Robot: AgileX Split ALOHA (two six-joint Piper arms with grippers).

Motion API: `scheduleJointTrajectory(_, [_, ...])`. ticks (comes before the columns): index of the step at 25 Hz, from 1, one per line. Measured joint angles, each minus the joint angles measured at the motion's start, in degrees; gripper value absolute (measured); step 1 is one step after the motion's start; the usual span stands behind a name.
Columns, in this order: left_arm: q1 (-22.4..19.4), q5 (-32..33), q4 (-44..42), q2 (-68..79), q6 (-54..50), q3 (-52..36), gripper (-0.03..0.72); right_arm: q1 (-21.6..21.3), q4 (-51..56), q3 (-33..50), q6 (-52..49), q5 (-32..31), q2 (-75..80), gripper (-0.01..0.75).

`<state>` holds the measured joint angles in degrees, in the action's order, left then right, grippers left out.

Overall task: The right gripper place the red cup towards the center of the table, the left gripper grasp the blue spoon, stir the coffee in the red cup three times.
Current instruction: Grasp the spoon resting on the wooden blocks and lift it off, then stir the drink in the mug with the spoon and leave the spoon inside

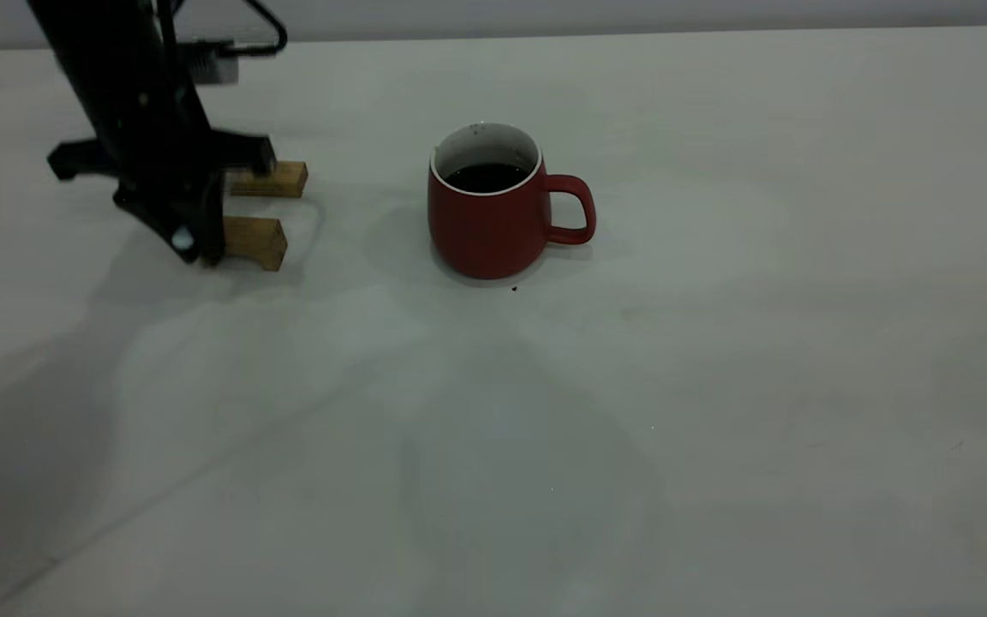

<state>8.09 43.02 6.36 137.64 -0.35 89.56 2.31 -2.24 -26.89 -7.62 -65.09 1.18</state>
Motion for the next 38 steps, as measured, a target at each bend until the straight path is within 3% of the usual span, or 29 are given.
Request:
scheduleJointTrajectory(3, [0.0, 6.7, 4.8, -2.5, -0.1, 3.4, 0.140, 0.0, 0.0, 0.0, 0.0, 0.0, 0.0, 0.350])
scheduleJointTrajectory(7, [0.0, 11.6, 17.4, -5.9, -1.6, 6.7, 0.140, 0.0, 0.0, 0.0, 0.0, 0.0, 0.0, 0.350])
scheduleJointTrajectory(12, [0.0, 15.4, 37.9, -7.3, -11.9, 6.9, 0.140, 0.0, 0.0, 0.0, 0.0, 0.0, 0.0, 0.350])
scheduleJointTrajectory(19, [0.1, 23.1, 54.2, -7.3, -27.1, 6.9, 0.140, 0.0, 0.0, 0.0, 0.0, 0.0, 0.0, 0.350])
scheduleJointTrajectory(26, [0.5, 23.5, 61.1, -7.3, -43.8, 6.9, 0.140, 0.0, 0.0, 0.0, 0.0, 0.0, 0.0, 0.350])
scheduleJointTrajectory(31, [3.7, 18.2, 69.1, -7.3, -58.1, 6.9, 0.140, 0.0, 0.0, 0.0, 0.0, 0.0, 0.0, 0.350])
scheduleJointTrajectory(38, [6.2, 9.9, 70.2, -7.3, -62.3, 6.9, 0.140, 0.0, 0.0, 0.0, 0.0, 0.0, 0.0, 0.350])
